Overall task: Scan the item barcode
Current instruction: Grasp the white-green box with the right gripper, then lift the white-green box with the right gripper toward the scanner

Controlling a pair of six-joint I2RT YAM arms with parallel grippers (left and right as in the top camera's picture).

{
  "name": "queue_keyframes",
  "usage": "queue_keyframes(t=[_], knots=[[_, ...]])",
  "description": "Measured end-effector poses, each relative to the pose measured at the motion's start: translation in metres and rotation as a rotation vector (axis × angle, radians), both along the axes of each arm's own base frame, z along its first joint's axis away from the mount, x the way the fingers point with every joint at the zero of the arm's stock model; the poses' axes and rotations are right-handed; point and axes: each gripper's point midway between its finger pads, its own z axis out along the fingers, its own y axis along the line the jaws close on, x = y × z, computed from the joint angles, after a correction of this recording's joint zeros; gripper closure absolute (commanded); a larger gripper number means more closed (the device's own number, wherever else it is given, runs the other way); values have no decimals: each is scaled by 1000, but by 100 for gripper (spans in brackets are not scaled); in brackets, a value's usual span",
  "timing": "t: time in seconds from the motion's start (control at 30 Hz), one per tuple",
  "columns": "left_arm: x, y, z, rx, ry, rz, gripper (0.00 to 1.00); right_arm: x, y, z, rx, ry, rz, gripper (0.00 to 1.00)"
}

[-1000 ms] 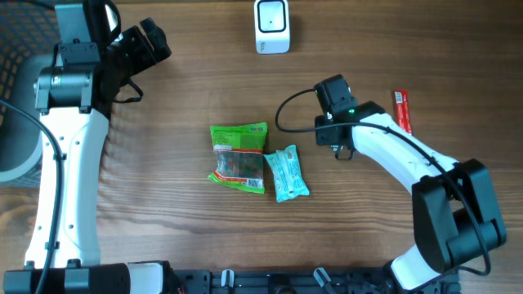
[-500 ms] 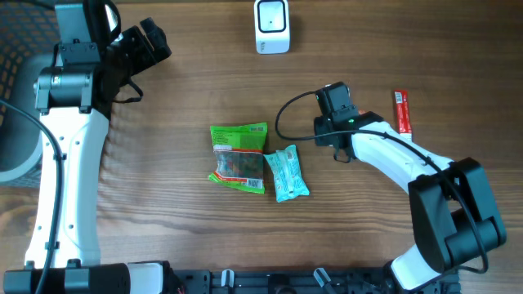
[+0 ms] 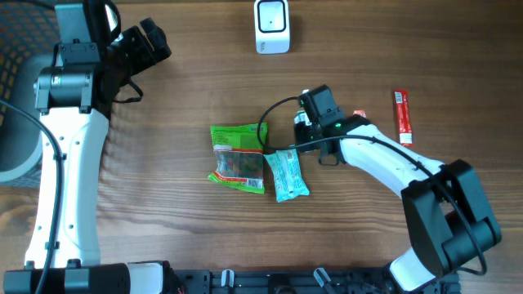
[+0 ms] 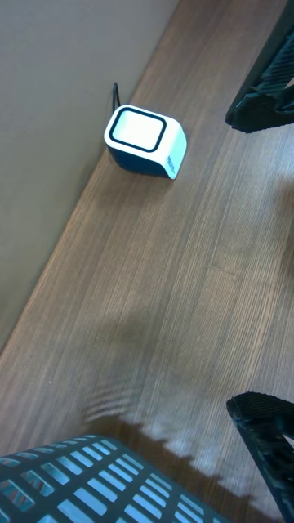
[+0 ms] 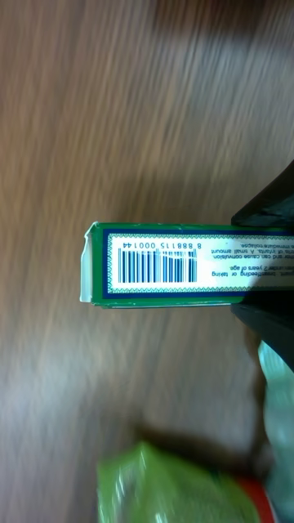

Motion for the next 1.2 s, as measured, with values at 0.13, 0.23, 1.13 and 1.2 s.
queue_keyframes(t=[0.13,0.23,1.13,1.2], knots=[[0,0,0,0,0,0,0,-7,15,1,77,33,48,73],[0,0,0,0,0,0,0,-7,15,1,76,32,90,73],[0,0,0,0,0,0,0,27,-48,4,-6,-45,93,55],[0,0,0,0,0,0,0,21,-51,4,-16,-1,90,52]])
